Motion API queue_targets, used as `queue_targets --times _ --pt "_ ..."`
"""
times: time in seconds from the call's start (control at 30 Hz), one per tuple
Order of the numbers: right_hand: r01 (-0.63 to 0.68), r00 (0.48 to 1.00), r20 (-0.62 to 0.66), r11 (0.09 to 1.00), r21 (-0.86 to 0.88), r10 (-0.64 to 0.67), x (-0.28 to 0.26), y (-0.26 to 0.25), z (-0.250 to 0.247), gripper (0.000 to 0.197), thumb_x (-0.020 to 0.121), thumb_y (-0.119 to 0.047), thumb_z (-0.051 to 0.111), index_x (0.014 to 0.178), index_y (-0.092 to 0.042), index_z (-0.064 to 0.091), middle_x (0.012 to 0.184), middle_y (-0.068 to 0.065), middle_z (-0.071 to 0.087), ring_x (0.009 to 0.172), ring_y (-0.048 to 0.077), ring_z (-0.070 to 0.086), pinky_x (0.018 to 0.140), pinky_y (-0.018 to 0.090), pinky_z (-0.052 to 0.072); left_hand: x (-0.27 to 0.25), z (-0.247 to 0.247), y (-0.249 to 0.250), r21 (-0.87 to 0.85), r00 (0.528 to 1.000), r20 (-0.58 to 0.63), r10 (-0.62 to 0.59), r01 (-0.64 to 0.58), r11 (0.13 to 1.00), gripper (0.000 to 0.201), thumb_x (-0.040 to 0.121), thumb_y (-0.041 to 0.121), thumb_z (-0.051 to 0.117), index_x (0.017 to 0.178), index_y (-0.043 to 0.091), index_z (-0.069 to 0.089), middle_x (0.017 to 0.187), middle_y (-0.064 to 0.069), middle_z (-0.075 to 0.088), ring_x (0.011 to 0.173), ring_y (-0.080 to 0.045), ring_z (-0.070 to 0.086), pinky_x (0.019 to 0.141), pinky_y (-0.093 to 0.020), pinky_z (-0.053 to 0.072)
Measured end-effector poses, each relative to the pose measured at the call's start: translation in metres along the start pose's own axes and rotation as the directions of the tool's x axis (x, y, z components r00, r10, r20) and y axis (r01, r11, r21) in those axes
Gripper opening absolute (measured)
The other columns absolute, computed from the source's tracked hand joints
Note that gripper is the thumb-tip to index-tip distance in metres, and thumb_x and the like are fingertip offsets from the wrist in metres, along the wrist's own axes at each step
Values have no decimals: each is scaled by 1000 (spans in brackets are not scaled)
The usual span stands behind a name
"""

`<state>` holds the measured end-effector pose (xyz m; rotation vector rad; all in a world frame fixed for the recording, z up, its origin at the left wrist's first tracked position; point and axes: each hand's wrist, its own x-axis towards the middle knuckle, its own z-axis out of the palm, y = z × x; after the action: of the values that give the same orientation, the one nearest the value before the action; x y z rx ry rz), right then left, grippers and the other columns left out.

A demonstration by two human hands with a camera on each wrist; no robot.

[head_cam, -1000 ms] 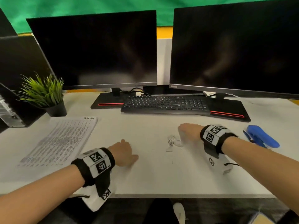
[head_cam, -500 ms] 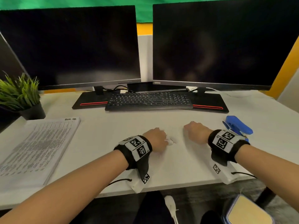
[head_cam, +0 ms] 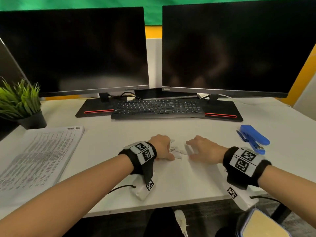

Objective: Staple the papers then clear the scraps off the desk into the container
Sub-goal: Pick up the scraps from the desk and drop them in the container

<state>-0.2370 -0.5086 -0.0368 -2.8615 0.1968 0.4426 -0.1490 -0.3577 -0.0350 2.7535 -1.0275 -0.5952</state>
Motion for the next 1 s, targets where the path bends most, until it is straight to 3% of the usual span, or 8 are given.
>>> queue_targets --times 0.13,0.2,0.27,0.4,0.63,0.77,0.87,1.0 --pt "92 993 72 996 -23 -90 13 -6 -3 93 80 -40 66 150 -22 8 159 5 8 145 28 15 118 42 20 18 -5 -5 40 996 -50 68 -66 997 63 70 41 78 118 16 47 125 -6 48 113 -26 49 91 -37 45" --pt "93 992 91 992 -81 -85 23 -11 -10 100 76 -42 70 150 -23 6 159 4 9 144 28 17 117 44 22 22 -7 -7 86 993 26 117 -119 989 89 69 40 79 141 16 31 138 -5 38 127 -27 37 103 -41 40" --pt "67 990 128 991 -112 -52 31 -16 -15 102 72 -48 71 150 -23 11 157 2 19 139 29 22 114 45 27 25 -8 -7 122 989 87 119 -129 984 99 71 40 77 148 17 20 143 -7 34 133 -29 30 108 -44 36" --pt "49 991 129 994 -94 -37 41 -20 -8 88 69 -55 69 143 -26 32 144 0 35 127 27 29 106 45 36 32 -8 -10 109 990 99 103 -114 987 77 72 40 76 138 19 42 130 -9 40 120 -29 44 103 -42 43" --pt "82 989 -124 996 14 -80 37 -25 3 36 82 -26 67 118 -19 67 107 5 57 105 23 51 78 24 34 41 -6 -15 -5 987 -21 157 -157 988 54 72 29 79 120 19 58 120 -9 53 93 -19 49 87 -33 45" --pt "68 980 -188 997 46 -58 34 -26 8 26 85 -12 57 107 -12 70 107 8 62 104 26 55 75 25 36 41 -4 -15 -10 982 -64 180 -181 983 41 74 25 77 112 15 63 110 -6 61 88 -16 47 78 -26 41" --pt "49 980 -196 997 58 -37 38 -27 9 23 82 -7 54 99 -9 70 106 12 66 88 25 53 71 26 38 40 -5 -13 -2 979 -86 186 -187 982 31 76 21 75 105 12 66 97 -3 60 85 -15 48 75 -25 40" --pt "29 980 -199 998 59 -17 43 -28 11 24 82 -4 53 97 -11 70 106 13 66 90 29 59 73 30 45 40 -3 -12 9 975 -132 179 -179 984 22 77 17 73 97 8 68 102 -8 69 84 -18 53 74 -23 41"
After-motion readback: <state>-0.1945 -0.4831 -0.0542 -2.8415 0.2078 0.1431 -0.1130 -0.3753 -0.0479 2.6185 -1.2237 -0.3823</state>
